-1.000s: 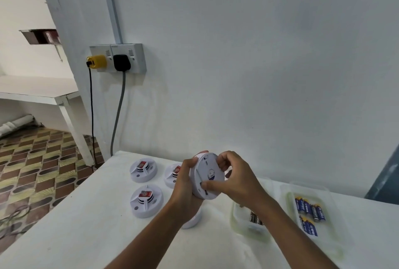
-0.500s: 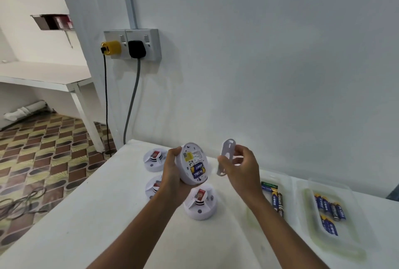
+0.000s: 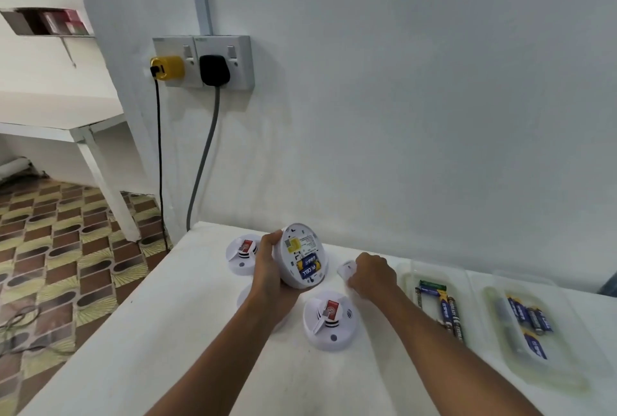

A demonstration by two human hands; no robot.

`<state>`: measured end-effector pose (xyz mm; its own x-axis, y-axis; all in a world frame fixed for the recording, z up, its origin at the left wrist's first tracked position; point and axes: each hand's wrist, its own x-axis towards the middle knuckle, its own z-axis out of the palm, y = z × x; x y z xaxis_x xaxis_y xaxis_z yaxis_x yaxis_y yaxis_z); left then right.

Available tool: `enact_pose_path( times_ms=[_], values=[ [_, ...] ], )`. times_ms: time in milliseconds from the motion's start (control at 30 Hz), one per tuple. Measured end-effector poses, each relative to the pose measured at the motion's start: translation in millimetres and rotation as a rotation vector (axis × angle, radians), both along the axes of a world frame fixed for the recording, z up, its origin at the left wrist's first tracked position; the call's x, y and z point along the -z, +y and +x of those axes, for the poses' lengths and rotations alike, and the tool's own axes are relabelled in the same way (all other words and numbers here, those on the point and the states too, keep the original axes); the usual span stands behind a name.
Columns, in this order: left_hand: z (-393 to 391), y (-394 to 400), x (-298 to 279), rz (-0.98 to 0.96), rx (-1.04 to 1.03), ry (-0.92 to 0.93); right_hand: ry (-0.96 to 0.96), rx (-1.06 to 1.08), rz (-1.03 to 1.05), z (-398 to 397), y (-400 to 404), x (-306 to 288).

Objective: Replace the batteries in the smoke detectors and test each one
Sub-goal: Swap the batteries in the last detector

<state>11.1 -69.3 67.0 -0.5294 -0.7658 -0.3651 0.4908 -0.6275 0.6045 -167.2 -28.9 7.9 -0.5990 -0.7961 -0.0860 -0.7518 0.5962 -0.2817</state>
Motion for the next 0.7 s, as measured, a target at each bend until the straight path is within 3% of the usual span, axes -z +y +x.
enact_pose_path(
  times_ms=[100,267,367,700],
  values=[
    [-5.8,-0.5,3.0,0.013,0.043,0.008,-0.089,0.034,-0.185,0.7,10.3,-6.6],
    [-25.7,13.8,0.9,-0.009,0.102,0.03,-0.546,0.045,-0.746,14.1,60.4,-45.7],
    [-48.9,31.2,1.8,-0.014,0.121,0.044,-0.689,0.012,-0.804,15.2,94.8,-53.7],
    [-155.1,136.4,-6.9,-0.165,0.115,0.059,-0.772,0.081,-0.871,-63.1,178.5,-52.4]
  ],
)
